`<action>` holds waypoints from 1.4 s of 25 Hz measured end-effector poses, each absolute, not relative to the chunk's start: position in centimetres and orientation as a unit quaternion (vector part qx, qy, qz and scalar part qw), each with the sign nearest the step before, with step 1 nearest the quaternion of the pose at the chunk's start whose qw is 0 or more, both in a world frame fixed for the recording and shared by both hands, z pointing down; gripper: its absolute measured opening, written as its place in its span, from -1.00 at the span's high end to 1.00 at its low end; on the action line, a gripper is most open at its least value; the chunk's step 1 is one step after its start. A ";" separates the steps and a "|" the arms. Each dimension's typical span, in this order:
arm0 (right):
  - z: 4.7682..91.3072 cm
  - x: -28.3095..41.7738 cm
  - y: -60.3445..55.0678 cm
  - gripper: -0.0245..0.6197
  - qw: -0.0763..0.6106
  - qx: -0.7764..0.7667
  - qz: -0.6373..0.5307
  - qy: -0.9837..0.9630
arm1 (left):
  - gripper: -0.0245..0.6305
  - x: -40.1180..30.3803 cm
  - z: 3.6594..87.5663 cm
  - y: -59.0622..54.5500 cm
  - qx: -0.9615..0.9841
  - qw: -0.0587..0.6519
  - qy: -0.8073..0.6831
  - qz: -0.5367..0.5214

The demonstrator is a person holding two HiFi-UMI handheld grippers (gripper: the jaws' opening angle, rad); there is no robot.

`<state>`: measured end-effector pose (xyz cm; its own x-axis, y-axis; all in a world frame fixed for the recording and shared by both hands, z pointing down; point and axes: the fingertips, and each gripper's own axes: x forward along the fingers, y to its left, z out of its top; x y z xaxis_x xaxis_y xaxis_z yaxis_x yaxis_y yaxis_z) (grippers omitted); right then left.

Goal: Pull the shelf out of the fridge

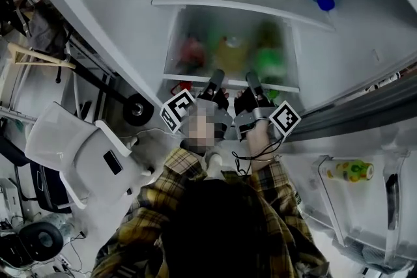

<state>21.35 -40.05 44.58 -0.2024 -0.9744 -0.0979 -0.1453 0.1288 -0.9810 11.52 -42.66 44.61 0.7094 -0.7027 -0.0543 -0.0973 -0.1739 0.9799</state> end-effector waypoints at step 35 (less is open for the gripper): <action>46.2 21.1 -38.7 0.80 0.397 -0.477 -0.492 0.610 | 0.84 11.3 46.3 -41.1 0.703 0.605 -0.294 -0.231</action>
